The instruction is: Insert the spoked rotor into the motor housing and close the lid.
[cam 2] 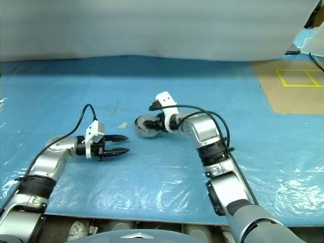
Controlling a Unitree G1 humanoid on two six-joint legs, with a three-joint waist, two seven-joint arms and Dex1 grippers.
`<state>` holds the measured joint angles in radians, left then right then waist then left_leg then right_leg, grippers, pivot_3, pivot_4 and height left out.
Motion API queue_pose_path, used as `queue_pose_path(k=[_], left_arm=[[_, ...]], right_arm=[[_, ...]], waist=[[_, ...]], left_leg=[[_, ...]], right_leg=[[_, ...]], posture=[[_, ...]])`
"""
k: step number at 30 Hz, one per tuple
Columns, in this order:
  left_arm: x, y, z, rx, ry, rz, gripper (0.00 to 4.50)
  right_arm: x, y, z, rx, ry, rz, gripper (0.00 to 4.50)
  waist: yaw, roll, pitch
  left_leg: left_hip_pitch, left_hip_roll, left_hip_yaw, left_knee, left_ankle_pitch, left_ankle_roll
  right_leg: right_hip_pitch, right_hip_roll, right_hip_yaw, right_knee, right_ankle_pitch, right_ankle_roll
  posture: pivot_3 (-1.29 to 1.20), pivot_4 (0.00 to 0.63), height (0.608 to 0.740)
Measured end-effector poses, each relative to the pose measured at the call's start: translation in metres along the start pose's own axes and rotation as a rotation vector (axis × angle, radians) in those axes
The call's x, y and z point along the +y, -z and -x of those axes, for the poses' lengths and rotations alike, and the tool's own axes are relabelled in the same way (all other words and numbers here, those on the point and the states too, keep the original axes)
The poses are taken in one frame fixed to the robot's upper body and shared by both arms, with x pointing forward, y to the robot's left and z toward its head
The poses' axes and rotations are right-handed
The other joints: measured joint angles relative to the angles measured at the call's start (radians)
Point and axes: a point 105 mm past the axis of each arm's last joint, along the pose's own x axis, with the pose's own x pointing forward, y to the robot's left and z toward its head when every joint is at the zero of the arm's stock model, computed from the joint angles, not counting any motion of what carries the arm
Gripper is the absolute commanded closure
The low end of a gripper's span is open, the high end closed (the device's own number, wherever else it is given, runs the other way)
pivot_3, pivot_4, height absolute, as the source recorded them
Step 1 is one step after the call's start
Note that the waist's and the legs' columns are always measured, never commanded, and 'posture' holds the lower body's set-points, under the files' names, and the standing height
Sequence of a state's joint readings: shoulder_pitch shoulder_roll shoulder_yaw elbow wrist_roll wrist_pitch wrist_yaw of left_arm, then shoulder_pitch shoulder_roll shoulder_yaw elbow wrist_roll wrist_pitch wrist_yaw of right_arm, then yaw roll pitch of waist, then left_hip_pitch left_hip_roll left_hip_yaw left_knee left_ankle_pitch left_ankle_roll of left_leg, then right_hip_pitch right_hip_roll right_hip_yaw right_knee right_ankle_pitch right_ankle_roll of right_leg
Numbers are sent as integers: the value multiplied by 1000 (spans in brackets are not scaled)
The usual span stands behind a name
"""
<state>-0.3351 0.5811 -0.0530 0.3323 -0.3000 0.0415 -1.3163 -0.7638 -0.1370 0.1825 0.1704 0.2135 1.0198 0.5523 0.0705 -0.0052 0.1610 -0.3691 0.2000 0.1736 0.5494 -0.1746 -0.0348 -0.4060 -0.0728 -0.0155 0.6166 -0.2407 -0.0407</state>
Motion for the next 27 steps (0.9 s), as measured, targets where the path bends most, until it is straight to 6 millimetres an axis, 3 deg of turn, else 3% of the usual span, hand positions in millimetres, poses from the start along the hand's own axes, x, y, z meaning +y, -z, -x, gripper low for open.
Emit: queue_pose_path(k=[7,16,21,27], left_arm=[[1,0,-1,-2,-9,1,1895],[1,1,-2,-4,-11,-2,1895],[2,1,-3,-7,-12,-8,1895],[3,2,-4,-6,-12,-6,1895]], right_arm=[[0,-3,11,-23,-1,127,1555],[2,6,18,-38,-77,134,1555],[4,-1,12,-74,-89,20,1555],[-11,-9,4,-39,15,-95,1555]], waist=[[3,0,0],[0,0,0],[0,0,0],[1,0,0]], left_leg=[[-1,0,0,-1,0,0],[-2,0,0,-2,0,0],[-2,0,0,-2,0,0],[-2,0,0,-2,0,0]], right_leg=[[0,0,0,-1,0,0],[-1,0,-1,-2,0,0],[-1,0,-1,-1,0,0],[-1,0,-1,-1,0,0]], posture=[[0,150,740],[0,150,740],[0,150,740],[0,150,740]])
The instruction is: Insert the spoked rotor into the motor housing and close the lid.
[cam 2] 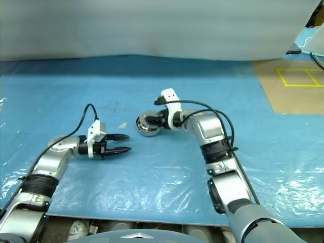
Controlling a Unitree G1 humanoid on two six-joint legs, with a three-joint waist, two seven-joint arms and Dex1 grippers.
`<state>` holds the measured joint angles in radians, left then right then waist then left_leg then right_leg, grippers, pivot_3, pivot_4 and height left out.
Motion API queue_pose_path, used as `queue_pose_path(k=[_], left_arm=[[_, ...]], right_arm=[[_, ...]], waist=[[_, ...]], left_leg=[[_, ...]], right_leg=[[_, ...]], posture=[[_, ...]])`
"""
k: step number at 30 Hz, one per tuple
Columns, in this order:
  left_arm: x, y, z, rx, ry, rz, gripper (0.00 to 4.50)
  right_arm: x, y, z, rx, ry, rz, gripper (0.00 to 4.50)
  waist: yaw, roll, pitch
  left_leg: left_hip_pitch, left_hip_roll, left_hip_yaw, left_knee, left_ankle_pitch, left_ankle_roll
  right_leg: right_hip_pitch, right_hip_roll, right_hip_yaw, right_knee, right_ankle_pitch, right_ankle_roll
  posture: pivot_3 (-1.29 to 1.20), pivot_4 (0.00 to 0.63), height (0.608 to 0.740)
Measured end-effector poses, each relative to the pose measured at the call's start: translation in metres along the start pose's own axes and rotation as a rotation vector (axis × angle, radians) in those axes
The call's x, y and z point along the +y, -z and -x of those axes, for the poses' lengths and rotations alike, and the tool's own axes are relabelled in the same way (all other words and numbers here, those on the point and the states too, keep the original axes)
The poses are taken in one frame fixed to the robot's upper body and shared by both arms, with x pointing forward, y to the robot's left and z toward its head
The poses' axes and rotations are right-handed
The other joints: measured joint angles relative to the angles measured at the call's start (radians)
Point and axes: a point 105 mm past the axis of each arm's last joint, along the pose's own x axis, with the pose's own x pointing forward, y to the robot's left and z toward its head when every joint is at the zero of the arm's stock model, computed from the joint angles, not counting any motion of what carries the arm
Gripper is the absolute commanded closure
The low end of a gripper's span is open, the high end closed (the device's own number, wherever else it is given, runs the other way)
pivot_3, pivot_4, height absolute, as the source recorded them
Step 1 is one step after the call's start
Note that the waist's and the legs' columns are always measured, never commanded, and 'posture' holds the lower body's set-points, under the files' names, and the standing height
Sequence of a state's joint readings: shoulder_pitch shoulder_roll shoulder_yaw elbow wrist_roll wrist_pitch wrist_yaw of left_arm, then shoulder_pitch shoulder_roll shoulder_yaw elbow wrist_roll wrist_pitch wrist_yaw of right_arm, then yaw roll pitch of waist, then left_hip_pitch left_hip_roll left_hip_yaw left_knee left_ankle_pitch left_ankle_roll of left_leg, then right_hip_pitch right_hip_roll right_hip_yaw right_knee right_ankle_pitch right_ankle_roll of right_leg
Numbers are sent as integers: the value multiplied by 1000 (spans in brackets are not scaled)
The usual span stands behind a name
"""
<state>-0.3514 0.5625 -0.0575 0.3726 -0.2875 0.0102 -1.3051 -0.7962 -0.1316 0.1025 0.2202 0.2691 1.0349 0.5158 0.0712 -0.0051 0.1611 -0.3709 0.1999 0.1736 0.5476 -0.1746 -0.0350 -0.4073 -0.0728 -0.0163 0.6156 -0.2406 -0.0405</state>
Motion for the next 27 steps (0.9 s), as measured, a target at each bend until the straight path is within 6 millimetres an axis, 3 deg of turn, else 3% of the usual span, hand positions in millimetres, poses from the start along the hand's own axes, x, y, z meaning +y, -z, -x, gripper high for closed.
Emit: queue_pose_path(k=[8,18,27], left_arm=[[1,2,0,4,-3,2,1895],[16,-6,-2,-30,-53,-17,1895],[46,-23,-9,-135,-193,-29,1895]], right_arm=[[2,-7,-10,12,76,0,1555],[1,17,7,75,39,470,1555],[3,26,17,83,-9,618,1555]], waist=[[0,0,0],[8,0,0],[19,-1,0]], left_leg=[[0,0,0,0,0,0],[1,-1,-1,0,0,0],[2,-1,-1,1,0,0]], right_leg=[[0,0,0,0,0,0],[2,0,0,0,3,5],[3,-1,0,0,2,4]], posture=[[0,150,740],[0,150,740],[0,150,740]])
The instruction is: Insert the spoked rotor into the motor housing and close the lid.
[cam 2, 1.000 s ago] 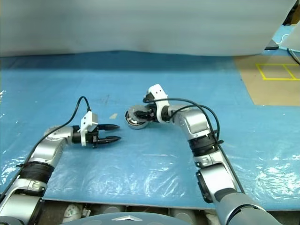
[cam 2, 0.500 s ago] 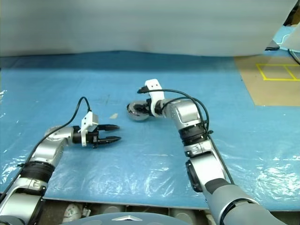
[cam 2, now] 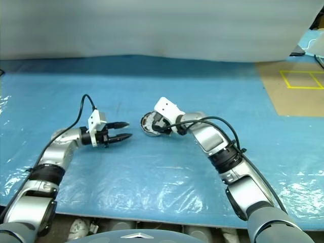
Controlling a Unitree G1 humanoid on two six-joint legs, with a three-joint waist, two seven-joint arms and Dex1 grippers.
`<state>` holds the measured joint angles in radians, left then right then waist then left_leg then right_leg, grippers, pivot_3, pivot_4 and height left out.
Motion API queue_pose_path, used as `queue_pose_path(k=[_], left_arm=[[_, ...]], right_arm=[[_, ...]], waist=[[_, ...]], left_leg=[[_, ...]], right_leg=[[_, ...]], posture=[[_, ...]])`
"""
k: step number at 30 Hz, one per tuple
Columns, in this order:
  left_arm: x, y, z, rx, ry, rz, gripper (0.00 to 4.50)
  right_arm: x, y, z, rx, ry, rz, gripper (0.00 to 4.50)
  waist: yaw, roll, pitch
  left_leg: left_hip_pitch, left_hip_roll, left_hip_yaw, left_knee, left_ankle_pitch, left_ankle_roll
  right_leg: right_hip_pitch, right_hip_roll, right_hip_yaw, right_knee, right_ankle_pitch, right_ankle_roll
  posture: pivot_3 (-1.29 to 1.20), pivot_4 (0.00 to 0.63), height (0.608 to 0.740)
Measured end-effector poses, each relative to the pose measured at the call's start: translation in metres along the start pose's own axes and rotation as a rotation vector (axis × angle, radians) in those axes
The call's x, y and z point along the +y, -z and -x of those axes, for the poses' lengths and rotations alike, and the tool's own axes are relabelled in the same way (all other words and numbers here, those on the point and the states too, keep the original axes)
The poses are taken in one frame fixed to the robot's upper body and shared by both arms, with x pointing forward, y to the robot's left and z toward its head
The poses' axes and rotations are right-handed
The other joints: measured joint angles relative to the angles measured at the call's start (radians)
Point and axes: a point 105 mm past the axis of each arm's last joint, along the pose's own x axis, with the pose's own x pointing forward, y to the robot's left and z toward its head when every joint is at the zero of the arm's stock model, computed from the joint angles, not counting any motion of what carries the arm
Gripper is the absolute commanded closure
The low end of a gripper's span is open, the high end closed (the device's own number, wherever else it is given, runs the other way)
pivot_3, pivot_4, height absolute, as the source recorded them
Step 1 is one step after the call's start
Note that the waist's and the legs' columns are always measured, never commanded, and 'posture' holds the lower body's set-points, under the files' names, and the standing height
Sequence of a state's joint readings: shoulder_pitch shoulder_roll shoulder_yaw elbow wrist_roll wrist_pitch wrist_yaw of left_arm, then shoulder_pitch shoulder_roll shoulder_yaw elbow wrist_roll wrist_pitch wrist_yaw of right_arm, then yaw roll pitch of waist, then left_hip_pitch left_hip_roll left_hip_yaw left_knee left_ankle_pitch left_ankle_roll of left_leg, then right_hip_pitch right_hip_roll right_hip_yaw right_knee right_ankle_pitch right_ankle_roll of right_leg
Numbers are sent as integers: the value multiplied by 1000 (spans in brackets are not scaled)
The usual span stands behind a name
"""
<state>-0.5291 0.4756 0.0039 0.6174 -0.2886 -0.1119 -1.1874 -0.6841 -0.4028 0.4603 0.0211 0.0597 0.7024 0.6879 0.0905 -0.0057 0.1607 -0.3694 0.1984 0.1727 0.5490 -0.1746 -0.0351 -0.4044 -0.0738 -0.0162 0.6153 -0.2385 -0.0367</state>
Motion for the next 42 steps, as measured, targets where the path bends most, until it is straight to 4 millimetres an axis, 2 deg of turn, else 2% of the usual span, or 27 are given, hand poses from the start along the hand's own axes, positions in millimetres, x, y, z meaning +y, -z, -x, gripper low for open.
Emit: queue_pose_path(k=[5,11,16,21,28,42], left_arm=[[9,-4,-4,-4,-23,-15,1895],[3,4,-15,24,19,-31,1895],[-5,2,-28,-2,59,-32,1895],[-18,7,-34,14,134,-16,1895],[-25,21,-30,75,162,-18,1895],[-27,20,-32,72,169,-30,1895]], right_arm=[[11,12,21,-4,-118,68,1555],[23,20,39,-7,-256,107,1555],[27,15,34,-47,-287,64,1555],[32,-2,27,-101,-311,50,1555],[27,-2,24,-108,-278,9,1555],[24,-2,14,-100,-208,-23,1555]], waist=[[5,0,0],[5,0,0],[3,0,0],[4,0,0],[5,-1,0],[4,-1,1]], left_leg=[[0,0,0,-1,0,0],[-1,1,0,0,0,0],[-2,2,0,1,0,1],[-5,2,-1,3,0,1],[-6,2,-1,4,0,1],[-6,2,-1,4,0,1]], right_leg=[[0,0,-1,0,1,1],[0,0,-1,0,0,1],[-1,0,-1,2,-2,-3],[-4,0,-2,3,-2,-3],[-4,0,-3,3,-2,-3],[-4,0,-3,3,-2,-3]], posture=[[0,150,740],[0,150,740],[0,150,740],[0,150,740],[0,150,740],[0,150,740]])
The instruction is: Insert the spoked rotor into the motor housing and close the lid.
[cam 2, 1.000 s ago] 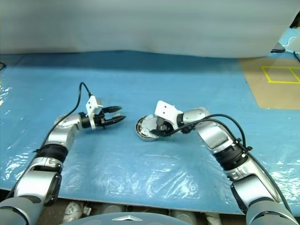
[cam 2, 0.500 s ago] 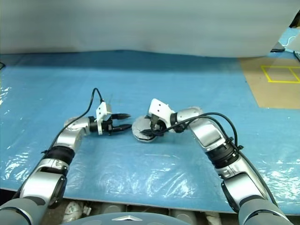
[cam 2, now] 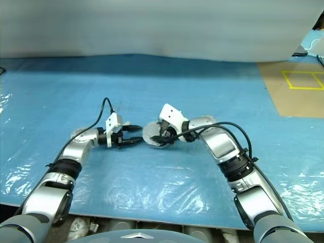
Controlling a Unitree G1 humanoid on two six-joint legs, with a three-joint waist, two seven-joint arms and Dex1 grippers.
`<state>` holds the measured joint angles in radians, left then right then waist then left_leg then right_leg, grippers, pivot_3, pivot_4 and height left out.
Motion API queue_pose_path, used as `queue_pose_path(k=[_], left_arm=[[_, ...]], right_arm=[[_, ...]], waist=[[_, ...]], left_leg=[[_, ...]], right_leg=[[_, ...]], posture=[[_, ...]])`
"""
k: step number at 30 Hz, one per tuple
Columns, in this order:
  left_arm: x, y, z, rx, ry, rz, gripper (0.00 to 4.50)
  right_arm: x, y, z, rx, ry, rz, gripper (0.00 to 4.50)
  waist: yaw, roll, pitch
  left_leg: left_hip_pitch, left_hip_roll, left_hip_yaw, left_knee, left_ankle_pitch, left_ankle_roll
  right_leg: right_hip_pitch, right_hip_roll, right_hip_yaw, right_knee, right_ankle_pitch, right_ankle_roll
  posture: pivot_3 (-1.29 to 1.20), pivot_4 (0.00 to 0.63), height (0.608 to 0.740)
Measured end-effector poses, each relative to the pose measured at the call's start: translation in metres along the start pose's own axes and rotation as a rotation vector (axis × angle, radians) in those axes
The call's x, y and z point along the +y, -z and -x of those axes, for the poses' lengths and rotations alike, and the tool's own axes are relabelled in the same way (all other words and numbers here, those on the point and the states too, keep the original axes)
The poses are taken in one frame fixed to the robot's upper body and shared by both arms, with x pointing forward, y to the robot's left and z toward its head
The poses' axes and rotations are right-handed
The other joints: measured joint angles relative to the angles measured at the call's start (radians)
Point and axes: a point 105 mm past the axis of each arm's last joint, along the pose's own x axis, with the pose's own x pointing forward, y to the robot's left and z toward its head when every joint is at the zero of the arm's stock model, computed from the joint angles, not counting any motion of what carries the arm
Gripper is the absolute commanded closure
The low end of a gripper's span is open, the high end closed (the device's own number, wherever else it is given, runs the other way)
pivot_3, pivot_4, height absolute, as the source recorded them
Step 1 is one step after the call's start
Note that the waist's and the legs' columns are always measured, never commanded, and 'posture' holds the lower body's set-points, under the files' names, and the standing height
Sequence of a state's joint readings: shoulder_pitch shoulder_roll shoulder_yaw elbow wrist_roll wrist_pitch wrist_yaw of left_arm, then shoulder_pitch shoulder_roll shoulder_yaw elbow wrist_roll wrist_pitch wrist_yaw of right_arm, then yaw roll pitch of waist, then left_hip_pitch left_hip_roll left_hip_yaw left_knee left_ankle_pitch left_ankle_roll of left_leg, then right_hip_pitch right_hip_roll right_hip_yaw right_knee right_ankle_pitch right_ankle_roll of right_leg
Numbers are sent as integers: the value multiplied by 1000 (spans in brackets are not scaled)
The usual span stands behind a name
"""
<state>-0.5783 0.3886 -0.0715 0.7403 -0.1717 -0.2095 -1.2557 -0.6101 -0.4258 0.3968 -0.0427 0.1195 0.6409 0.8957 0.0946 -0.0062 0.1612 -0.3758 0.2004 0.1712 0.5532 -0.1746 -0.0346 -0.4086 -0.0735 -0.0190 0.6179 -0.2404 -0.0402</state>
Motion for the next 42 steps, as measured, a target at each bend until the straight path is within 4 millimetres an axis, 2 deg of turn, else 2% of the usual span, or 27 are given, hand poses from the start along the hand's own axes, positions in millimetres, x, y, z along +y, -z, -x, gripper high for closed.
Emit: queue_pose_path(k=[18,42], left_arm=[[-2,2,2,3,5,-4,1895],[-3,0,5,-13,-1,11,1895]], right_arm=[[-6,5,3,10,8,14,1555],[-7,9,-9,8,50,-22,1555]], waist=[[0,0,0],[-3,0,0]], left_leg=[[0,0,0,0,0,0],[5,0,0,0,0,0]], right_leg=[[0,0,0,0,0,0],[3,0,1,0,0,0]], posture=[[0,150,740],[0,150,740]])
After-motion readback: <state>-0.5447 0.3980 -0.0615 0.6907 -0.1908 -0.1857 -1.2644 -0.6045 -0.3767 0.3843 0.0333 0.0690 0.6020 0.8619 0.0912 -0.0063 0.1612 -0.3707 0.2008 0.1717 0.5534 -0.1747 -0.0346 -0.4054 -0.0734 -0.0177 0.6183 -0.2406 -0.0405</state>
